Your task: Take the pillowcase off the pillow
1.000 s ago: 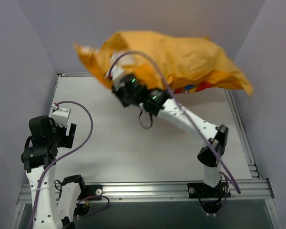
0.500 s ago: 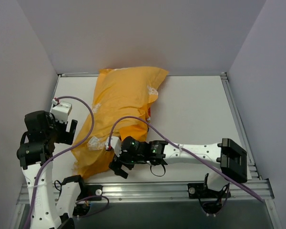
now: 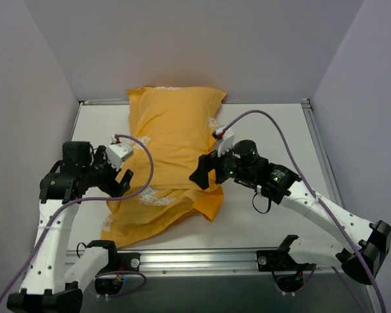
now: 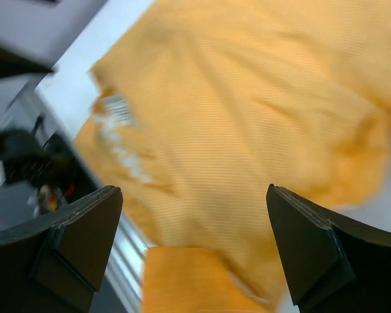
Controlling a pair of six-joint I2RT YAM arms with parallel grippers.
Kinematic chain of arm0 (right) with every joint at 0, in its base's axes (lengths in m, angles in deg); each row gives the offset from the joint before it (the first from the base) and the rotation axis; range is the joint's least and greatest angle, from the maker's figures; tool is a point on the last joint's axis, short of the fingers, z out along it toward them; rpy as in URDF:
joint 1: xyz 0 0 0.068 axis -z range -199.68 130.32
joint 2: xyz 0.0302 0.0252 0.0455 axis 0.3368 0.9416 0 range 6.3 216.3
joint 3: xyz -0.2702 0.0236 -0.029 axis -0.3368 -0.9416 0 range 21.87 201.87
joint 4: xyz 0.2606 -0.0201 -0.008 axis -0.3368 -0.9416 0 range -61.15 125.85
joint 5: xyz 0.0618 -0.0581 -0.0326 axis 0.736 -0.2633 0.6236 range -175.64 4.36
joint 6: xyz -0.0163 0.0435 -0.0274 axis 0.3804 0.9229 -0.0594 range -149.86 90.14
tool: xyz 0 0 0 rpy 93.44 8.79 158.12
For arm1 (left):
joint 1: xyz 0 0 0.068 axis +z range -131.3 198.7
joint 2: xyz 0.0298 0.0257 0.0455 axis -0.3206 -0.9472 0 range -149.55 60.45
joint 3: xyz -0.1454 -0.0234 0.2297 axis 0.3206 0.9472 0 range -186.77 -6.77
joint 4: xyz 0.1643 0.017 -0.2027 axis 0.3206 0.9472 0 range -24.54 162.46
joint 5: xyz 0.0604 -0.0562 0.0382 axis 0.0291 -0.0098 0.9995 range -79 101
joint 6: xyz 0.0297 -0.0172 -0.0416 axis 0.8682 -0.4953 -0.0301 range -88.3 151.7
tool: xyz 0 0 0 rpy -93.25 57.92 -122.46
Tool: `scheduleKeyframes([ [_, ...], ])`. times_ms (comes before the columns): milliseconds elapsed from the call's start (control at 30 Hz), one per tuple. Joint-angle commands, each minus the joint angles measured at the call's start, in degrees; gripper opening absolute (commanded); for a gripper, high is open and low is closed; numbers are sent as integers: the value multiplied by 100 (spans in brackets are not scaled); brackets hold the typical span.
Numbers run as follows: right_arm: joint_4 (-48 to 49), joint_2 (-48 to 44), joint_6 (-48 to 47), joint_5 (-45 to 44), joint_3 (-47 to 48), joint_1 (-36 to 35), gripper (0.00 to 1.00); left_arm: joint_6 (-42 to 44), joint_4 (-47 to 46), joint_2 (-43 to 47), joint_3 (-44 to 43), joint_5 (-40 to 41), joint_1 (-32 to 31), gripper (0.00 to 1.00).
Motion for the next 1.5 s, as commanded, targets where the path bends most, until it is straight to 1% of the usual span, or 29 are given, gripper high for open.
scheduleKeyframes([
  [0,-393,105,953,-479,-454,1037,100,-127,-795,-507,229,942,-696,94],
  [33,-341,176,1094,-577,-499,1233,100,-136,-937,-666,273,1127,-724,94],
  [100,27,544,1280,-281,-647,1629,100,-171,-1279,-1148,282,1146,-724,94],
  [167,1036,1191,1263,10,-692,1964,96,-206,-1430,-1466,256,1155,-768,94],
  [200,1370,1518,1158,194,-457,1999,92,-189,-1474,-1694,256,1155,-794,94],
  [233,1443,2243,1079,344,-220,2026,80,-180,-1475,-1757,273,1146,-847,98],
  [267,1444,2599,965,528,69,2026,70,-119,-1466,-1793,291,1016,-865,91],
  [300,1392,2959,868,826,716,2017,61,-66,-1370,-1715,326,901,-900,68],
  [333,1400,3563,867,968,1027,2017,43,-13,-1317,-1618,448,796,-987,55],
  [367,1409,3821,867,1065,1361,2008,36,144,-1221,-1365,519,595,-1057,45],
  [400,1365,4076,841,1118,1695,2008,28,224,-1159,-1223,589,506,-1145,15],
  [433,1304,4514,823,1110,2464,2000,17,303,-1097,-1065,668,418,-1242,2],
  [500,1050,4938,779,1127,3328,1991,12,435,-904,-653,835,33,-1453,2],
  [533,944,5358,701,1267,4247,1973,14,479,-799,-572,844,-179,-1462,2],
  [567,804,5553,630,1372,4734,1947,19,427,-667,-528,836,-338,-1454,2],
  [600,298,5764,534,1426,5226,1921,25,374,-649,-527,801,-557,-1462,2],
  [667,-328,6196,86,1060,6515,1877,51,217,-744,-554,774,-629,-1454,2],
  [733,-1068,6197,-152,393,6926,1911,74,102,-868,-615,669,-455,-1454,2],
  [767,-1218,6101,-127,-307,6875,1964,76,-3,-973,-694,617,-358,-1454,2],
  [833,-1272,5559,48,-586,6438,2236,76,-39,-1044,-764,372,-51,-1462,7],
  [867,-889,5312,206,-604,5600,2306,76,-91,-1166,-826,292,134,-1454,22],
  [967,-158,4292,269,-403,4295,2246,76,-40,-1421,-914,45,1275,-1445,41],
  [1000,149,4090,269,-193,3630,2176,76,83,-1439,-923,45,1496,-1436,52],
  [1067,397,3579,252,-138,3081,1869,76,669,-1178,-906,115,1533,-1436,56],
  [1133,495,3096,147,-348,2421,1404,76,900,-931,-835,211,1358,-1445,59],
  [1167,851,2964,120,-419,2236,1254,77,971,-747,-713,307,1157,-1445,60],
  [1233,1039,2700,128,-542,1859,886,76,954,-579,-563,379,928,-1436,61],
  [1333,830,2698,50,-1023,1882,524,73,875,-516,-282,580,689,-1436,65],
  [1467,731,2699,365,-1324,1630,-38,73,498,-1095,-342,932,1163,-1436,70],
])
